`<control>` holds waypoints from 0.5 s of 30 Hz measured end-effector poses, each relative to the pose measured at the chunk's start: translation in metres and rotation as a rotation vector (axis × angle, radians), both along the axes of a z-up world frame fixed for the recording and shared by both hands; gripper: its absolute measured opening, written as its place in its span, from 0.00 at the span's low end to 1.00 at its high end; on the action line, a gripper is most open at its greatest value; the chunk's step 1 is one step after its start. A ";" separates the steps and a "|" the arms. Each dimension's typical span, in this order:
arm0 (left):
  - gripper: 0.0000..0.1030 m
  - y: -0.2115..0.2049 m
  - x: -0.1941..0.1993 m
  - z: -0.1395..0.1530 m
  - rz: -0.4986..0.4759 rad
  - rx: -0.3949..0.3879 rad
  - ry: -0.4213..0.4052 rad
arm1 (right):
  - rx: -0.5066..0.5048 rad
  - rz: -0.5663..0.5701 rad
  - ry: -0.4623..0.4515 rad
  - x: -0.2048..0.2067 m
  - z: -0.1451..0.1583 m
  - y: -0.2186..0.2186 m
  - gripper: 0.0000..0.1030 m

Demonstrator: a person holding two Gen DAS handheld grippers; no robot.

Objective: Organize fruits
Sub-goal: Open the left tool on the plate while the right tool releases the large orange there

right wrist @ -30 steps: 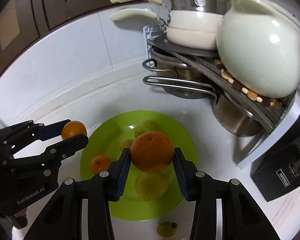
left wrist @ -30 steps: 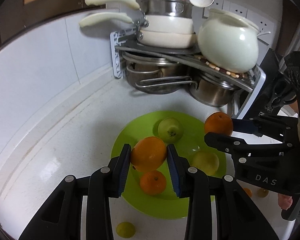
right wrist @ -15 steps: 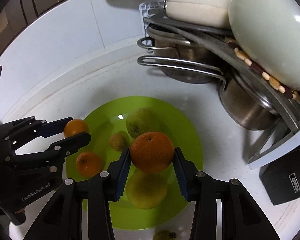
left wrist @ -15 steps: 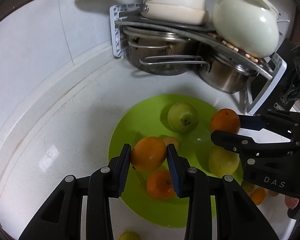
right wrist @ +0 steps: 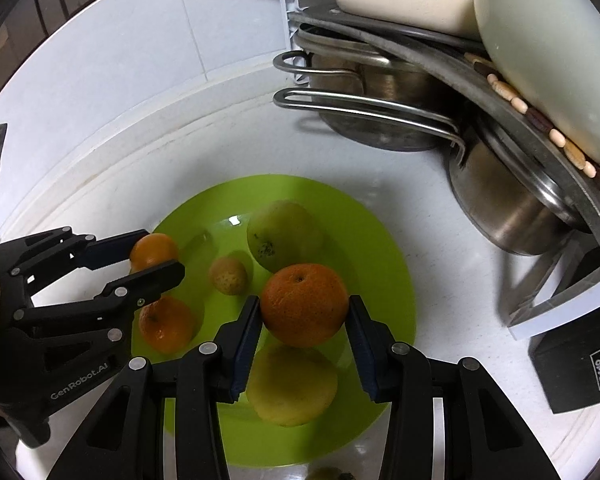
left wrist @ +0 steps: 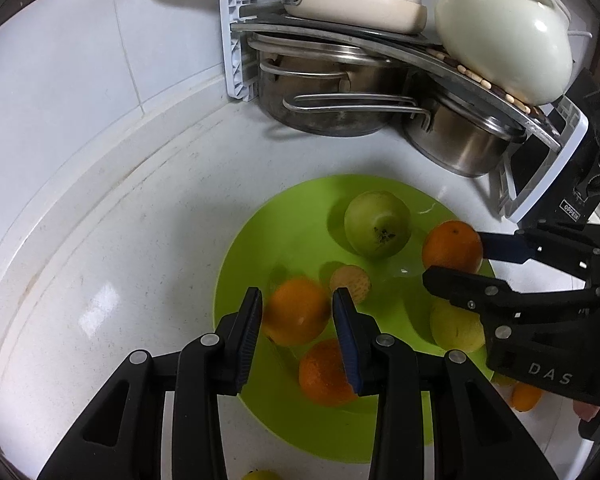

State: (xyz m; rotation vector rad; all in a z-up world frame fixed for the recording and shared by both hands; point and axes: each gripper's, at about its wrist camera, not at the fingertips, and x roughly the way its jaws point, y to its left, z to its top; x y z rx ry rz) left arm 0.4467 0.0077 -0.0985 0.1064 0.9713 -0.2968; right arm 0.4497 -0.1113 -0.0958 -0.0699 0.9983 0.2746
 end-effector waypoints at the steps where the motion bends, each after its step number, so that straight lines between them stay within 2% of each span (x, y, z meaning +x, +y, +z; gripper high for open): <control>1: 0.35 0.001 0.000 0.001 0.004 -0.003 -0.001 | 0.002 -0.002 0.002 0.000 -0.001 0.000 0.43; 15: 0.42 0.012 -0.020 0.021 0.029 -0.008 -0.052 | 0.009 -0.002 -0.060 -0.018 0.018 0.001 0.48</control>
